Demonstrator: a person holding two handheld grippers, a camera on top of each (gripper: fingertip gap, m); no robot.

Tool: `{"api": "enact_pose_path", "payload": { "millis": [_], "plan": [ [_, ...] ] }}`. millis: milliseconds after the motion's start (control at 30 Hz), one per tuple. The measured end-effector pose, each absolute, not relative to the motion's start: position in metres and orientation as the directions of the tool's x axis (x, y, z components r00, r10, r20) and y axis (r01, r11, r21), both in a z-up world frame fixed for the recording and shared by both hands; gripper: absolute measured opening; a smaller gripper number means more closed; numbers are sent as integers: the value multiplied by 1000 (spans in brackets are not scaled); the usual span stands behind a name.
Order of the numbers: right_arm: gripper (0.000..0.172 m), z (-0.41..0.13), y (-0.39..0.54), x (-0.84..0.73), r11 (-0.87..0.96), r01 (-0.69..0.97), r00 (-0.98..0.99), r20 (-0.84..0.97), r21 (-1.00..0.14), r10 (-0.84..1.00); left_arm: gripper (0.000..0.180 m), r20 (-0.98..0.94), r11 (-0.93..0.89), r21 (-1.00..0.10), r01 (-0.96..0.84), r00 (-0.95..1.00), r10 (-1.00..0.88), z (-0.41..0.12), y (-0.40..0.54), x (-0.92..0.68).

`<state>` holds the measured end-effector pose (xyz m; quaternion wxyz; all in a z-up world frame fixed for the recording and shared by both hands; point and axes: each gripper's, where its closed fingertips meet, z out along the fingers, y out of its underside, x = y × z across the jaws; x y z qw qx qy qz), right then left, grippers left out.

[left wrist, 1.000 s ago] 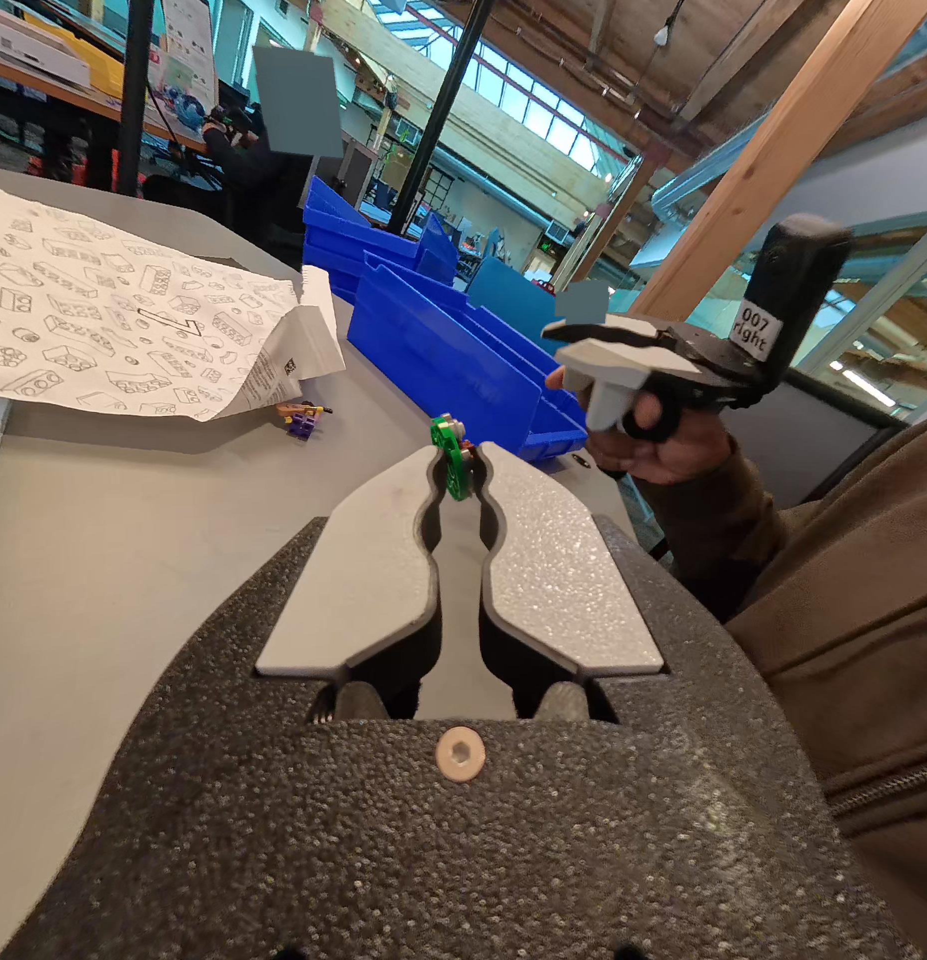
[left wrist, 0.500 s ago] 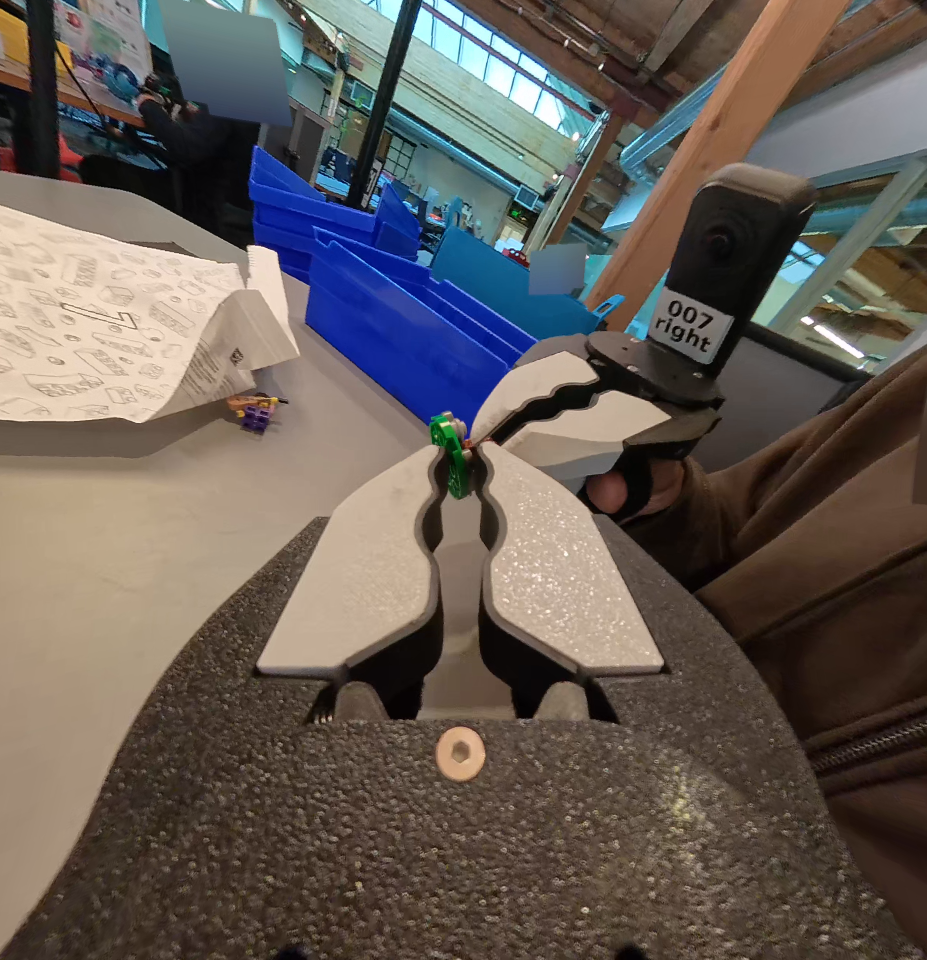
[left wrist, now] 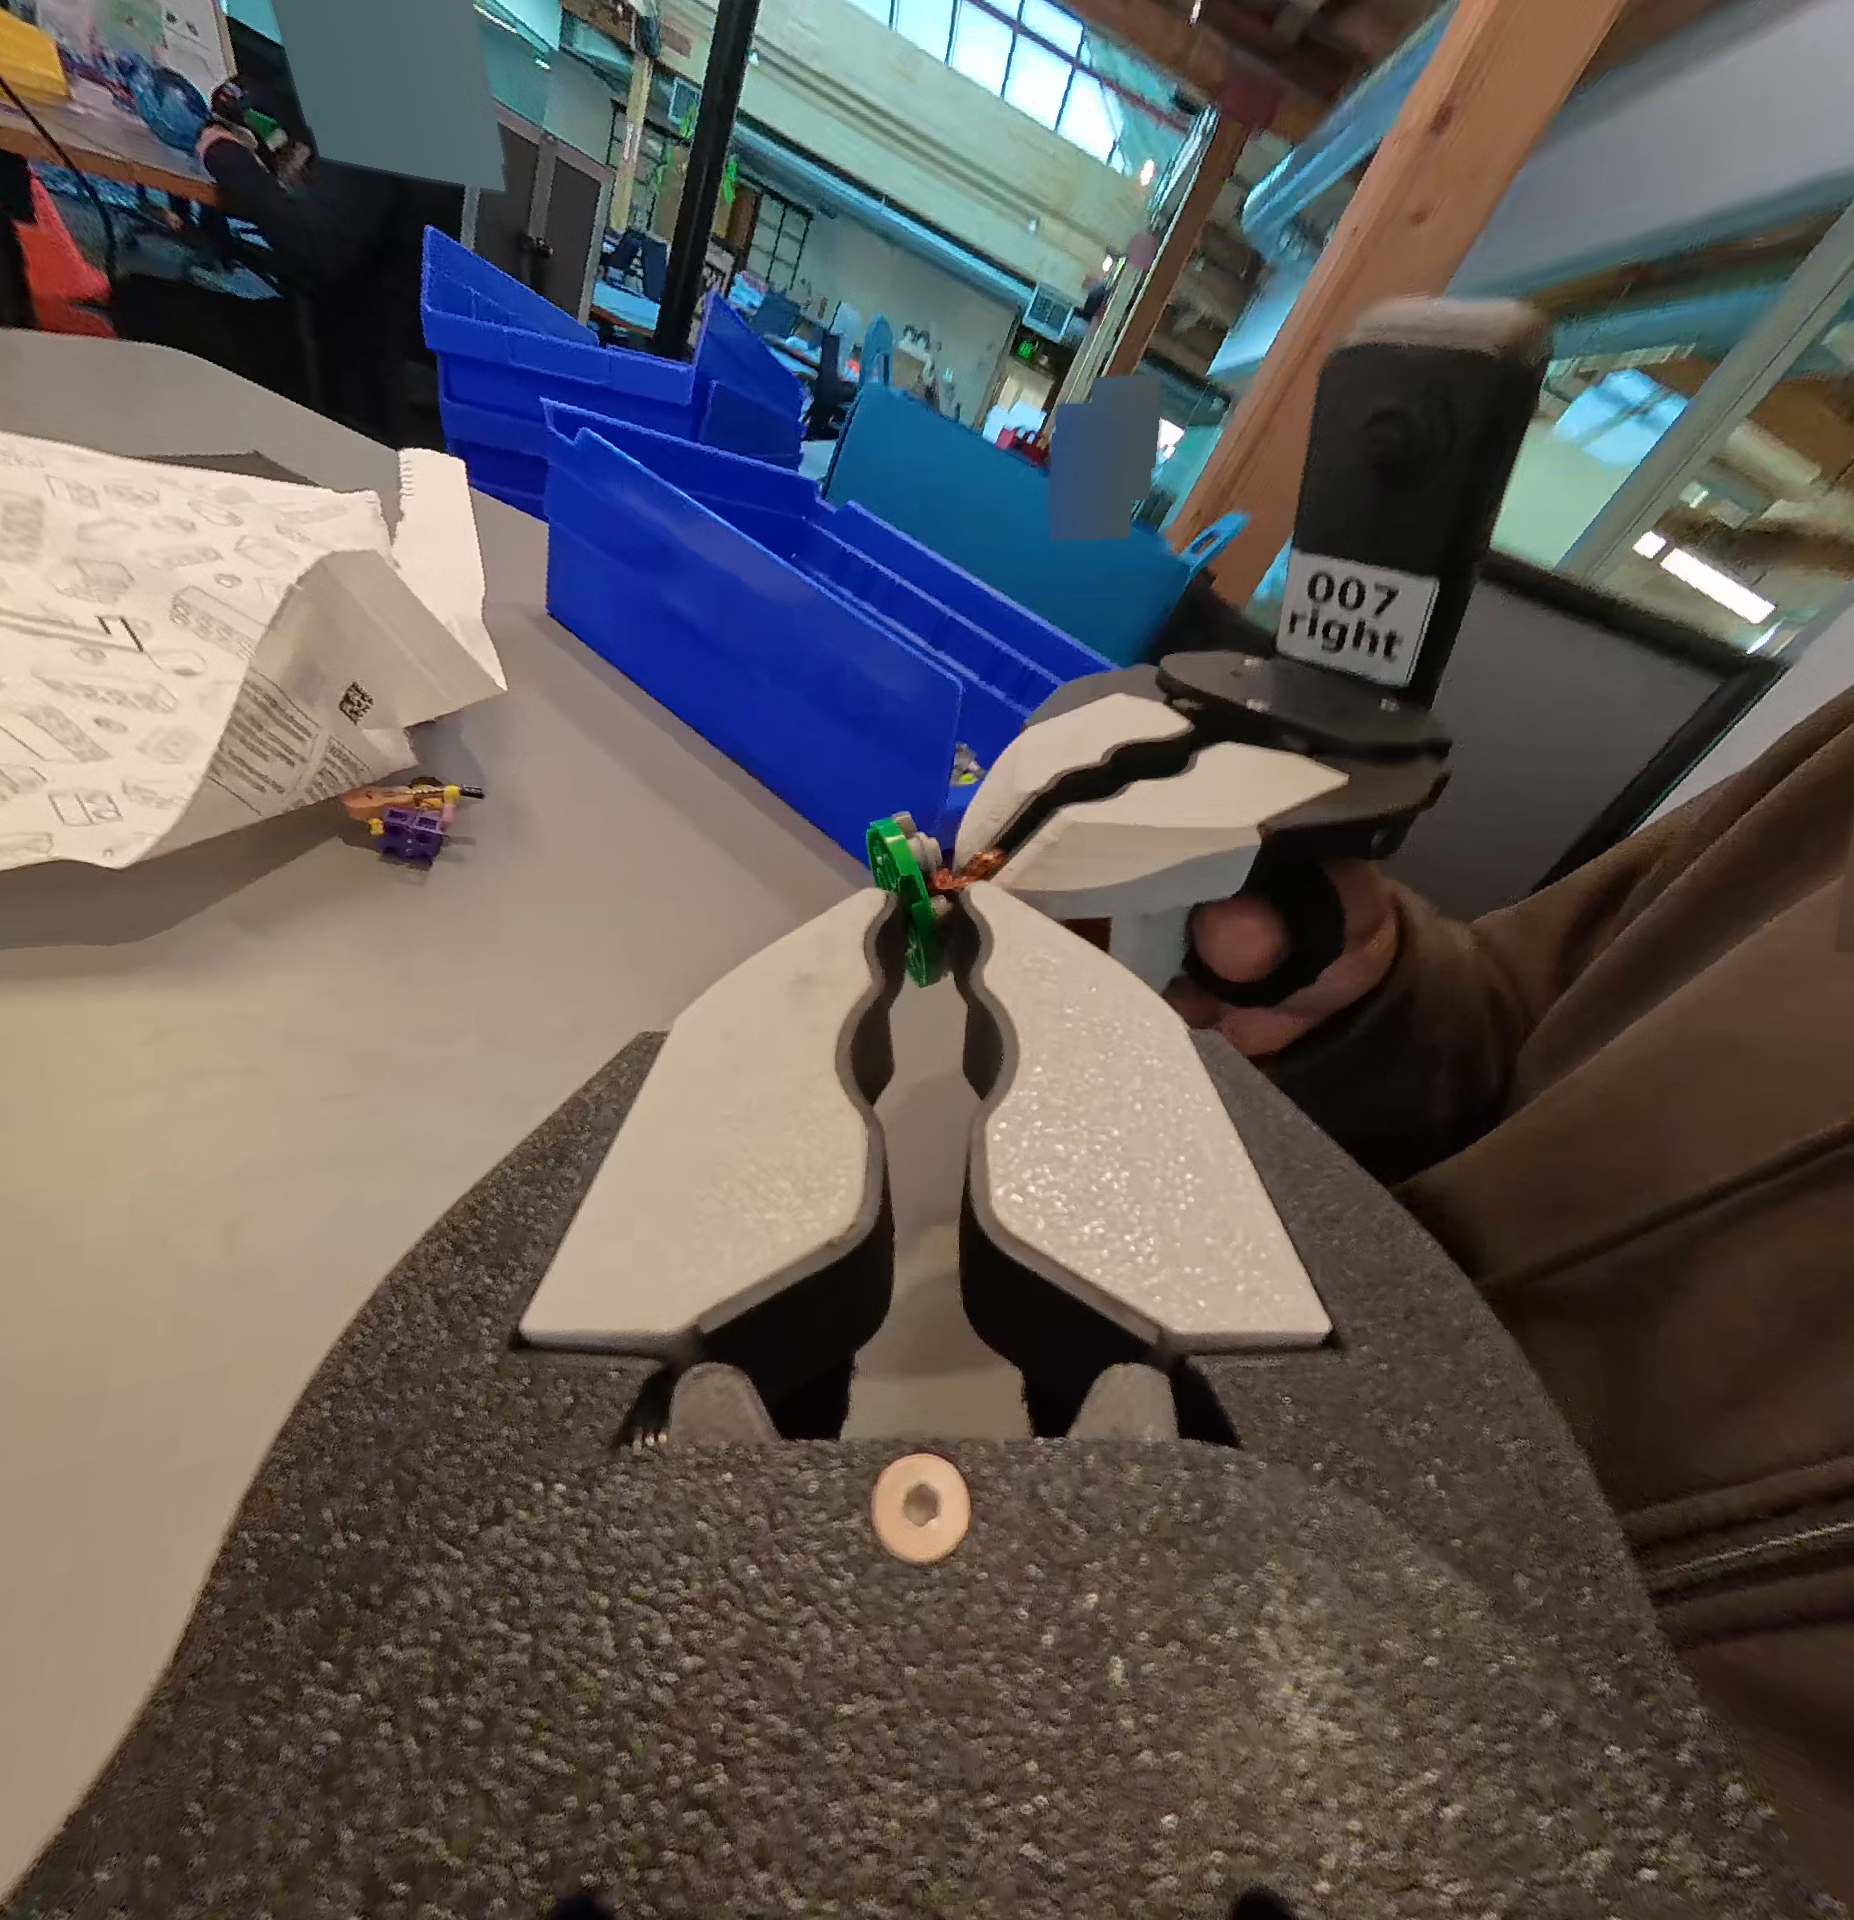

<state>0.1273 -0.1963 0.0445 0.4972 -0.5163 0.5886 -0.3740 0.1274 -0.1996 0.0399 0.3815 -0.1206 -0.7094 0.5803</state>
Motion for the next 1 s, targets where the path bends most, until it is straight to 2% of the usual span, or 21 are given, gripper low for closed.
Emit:
{"api": "enact_pose_path", "payload": {
  "millis": [100, 200, 333, 433, 500, 600, 667, 767, 833, 900, 1000],
  "plan": [
    [2, 59, -198, 115, 293, -162, 45, -303, -942, -952, 8, 248, 257, -957, -133, -835, 491, 29, -207, 148],
    [2, 85, -217, 89, 345, -91, 5, -347, -934, -938, 8, 225, 247, -961, -123, -869, 440, 28, -203, 176],
    [2, 83, -277, 37, 195, -193, -326, -125, -962, -937, 8, 222, 244, -964, -110, -839, 497, 34, -200, 165],
    [3, 72, -336, -22, 158, -321, -566, 55, -934, -823, 8, 252, 267, -956, -120, -806, 536, 31, -198, 154],
    [20, 52, -356, -48, 206, -404, -609, 94, -891, -787, 8, 287, 284, -948, -143, -770, 569, 30, -196, 146],
    [50, 11, -358, -62, 270, -545, -564, 109, -794, -818, 8, 317, 291, -941, -170, -741, 592, 32, -194, 141],
    [60, -15, -351, -67, 268, -648, -511, 146, -713, -847, 8, 332, 295, -937, -185, -727, 600, 33, -191, 138],
    [55, -44, -337, -67, 204, -772, -404, 217, -602, -889, 8, 373, 301, -925, -231, -700, 609, 35, -186, 135],
    [48, -47, -341, -65, 114, -826, -355, 352, -552, -866, 8, 401, 304, -915, -265, -673, 622, 38, -182, 132],
    [41, -46, -340, -58, 48, -843, -314, 418, -536, -852, 8, 418, 301, -908, -290, -650, 634, 42, -178, 130],
    [31, -43, -328, -45, 16, -841, -271, 396, -541, -877, 8, 446, 301, -894, -331, -610, 655, 49, -172, 127]
  ]
}}
